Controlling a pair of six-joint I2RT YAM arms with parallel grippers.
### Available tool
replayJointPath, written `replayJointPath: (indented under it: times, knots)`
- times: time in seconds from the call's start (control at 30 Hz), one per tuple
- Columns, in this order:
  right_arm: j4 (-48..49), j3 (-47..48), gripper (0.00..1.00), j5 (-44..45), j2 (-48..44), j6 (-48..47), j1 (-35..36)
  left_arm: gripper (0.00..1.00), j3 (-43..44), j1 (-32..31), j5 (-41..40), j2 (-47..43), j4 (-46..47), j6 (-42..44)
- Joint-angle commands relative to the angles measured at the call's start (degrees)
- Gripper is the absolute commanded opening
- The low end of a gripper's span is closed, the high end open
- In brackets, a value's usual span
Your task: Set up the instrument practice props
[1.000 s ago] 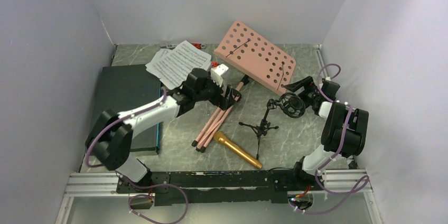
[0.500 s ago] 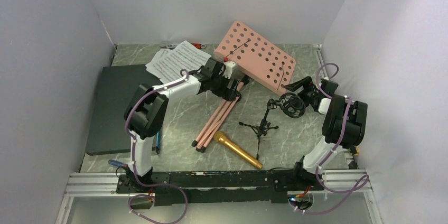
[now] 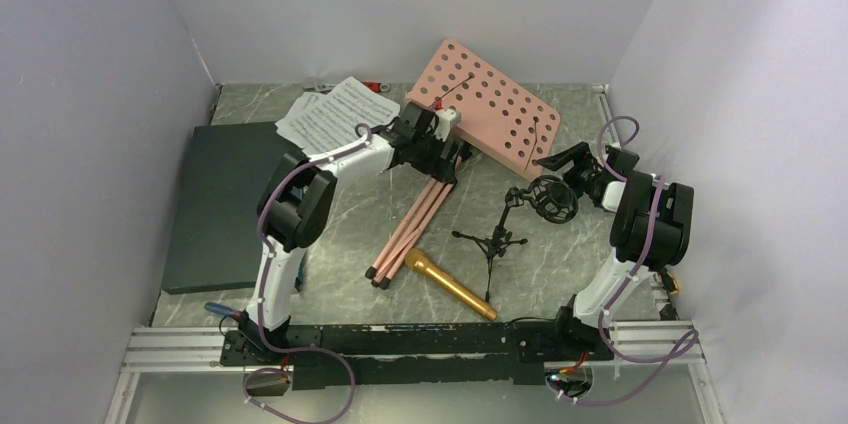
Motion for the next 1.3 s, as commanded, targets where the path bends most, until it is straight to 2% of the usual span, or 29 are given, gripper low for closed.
replayJointPath:
  times: [0.0,0.17,0.33,0.67,0.93,1.03,1.2,1.27]
  knots:
    - [0.3,1.6,0.82,1.5,1.5,-1.0,-0.1,0.86,-0.3,-1.0,-2.1,-1.5,-0.7,0.6]
    - [0.3,1.7,0.82,1.6,2.0,-1.1,0.4,0.87,-8.4,-1.0,-2.7,-7.9,0.6,-0.3]
    - [0.1,1.6,0.83,1.7,1.5,-1.8,0.8,0.93,-11.7,-2.0,-1.0,-10.6,0.4,-0.8]
    - [-1.1,1.3,0.86,2.6,0.4,-3.2,1.2,0.93,-10.5,-5.4,-6.5,-6.0,-1.0,-0.8]
    - [-2.2,2.0,0.86,4.0,1.1,-3.9,1.5,0.66,-11.9,-5.5,-16.2,-5.6,-1.0,-1.1]
    - [-2.5,2.3,0.86,4.3,1.4,-4.2,1.9,0.47,-12.0,-5.5,-16.4,-5.5,-1.2,-0.8]
    - [-0.9,2.3,0.85,3.6,2.6,-2.9,1.9,0.07,-11.8,-5.5,-12.1,-5.8,-0.9,-0.5]
    - [0.3,2.2,0.85,2.9,3.3,-2.0,1.9,0.03,-12.0,-5.5,-9.8,-6.4,-0.4,-0.7]
